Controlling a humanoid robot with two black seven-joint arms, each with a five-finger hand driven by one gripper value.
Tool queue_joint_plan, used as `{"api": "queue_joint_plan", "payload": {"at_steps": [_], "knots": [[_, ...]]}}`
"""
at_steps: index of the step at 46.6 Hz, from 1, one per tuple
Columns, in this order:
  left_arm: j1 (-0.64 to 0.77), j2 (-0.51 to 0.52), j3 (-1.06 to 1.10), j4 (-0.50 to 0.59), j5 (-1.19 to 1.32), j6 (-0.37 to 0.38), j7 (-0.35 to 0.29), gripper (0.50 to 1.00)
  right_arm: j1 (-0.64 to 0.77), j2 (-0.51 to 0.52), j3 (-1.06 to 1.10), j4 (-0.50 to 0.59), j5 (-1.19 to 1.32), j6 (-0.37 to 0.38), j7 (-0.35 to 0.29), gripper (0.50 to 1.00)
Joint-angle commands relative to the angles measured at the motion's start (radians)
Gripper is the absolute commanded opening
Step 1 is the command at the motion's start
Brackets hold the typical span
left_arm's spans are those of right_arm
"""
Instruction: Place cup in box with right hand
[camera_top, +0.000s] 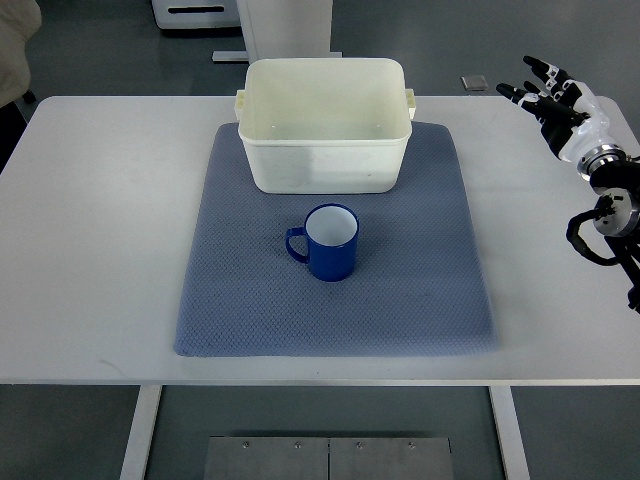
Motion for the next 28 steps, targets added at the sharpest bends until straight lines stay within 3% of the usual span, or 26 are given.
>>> {"api": "queue_joint_plan", "payload": {"at_steps": [1,28], "knots": [[0.0,0.0,0.0,0.0,0.0,0.0,0.001,1.0,0.0,0.0,0.0,0.0,0.001,0.0,0.0,1.0],[0.0,0.0,0.0,0.0,0.0,0.0,-0.001,1.0,0.0,0.0,-0.003,0.001,0.0,0.0,0.002,1.0]]}}
